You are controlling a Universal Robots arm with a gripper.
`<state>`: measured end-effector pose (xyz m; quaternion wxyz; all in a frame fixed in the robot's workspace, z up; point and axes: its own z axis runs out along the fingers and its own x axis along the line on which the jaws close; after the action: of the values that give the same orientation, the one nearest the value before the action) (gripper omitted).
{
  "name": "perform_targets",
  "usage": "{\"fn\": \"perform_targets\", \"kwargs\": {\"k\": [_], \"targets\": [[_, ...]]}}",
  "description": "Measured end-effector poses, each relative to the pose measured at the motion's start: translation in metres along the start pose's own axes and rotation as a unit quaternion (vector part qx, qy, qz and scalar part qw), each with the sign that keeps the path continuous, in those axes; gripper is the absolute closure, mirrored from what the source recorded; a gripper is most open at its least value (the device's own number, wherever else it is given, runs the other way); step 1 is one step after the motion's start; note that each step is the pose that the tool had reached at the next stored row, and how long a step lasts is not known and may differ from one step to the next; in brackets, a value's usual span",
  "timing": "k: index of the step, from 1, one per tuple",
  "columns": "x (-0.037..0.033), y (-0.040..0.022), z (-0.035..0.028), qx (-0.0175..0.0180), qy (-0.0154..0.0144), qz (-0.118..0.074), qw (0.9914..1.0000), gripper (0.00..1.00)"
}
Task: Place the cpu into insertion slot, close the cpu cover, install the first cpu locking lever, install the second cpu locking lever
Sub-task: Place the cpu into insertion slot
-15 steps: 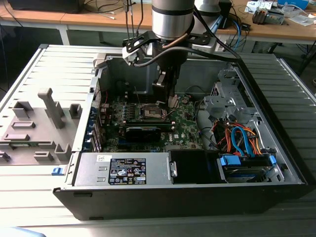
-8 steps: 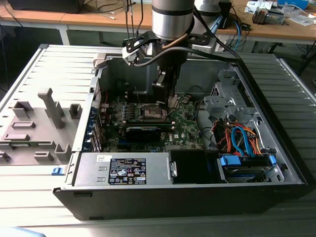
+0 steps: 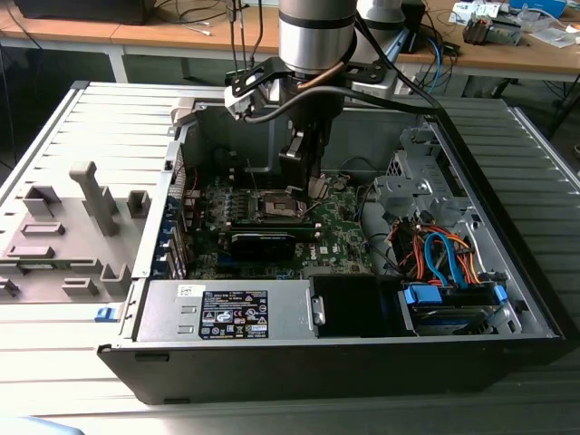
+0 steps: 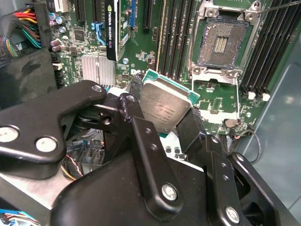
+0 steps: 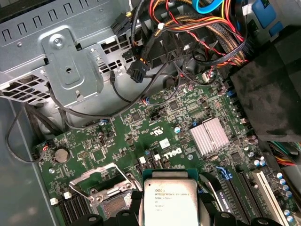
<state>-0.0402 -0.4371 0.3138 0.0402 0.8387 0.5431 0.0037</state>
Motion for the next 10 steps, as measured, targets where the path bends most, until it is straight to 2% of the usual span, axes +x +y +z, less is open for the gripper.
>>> {"fn": "perform_targets", "kwargs": {"k": [10], "targets": [[0.0, -0.0001, 0.0005, 0.0001, -0.0002, 0.004, 0.99999, 0.45]]}}
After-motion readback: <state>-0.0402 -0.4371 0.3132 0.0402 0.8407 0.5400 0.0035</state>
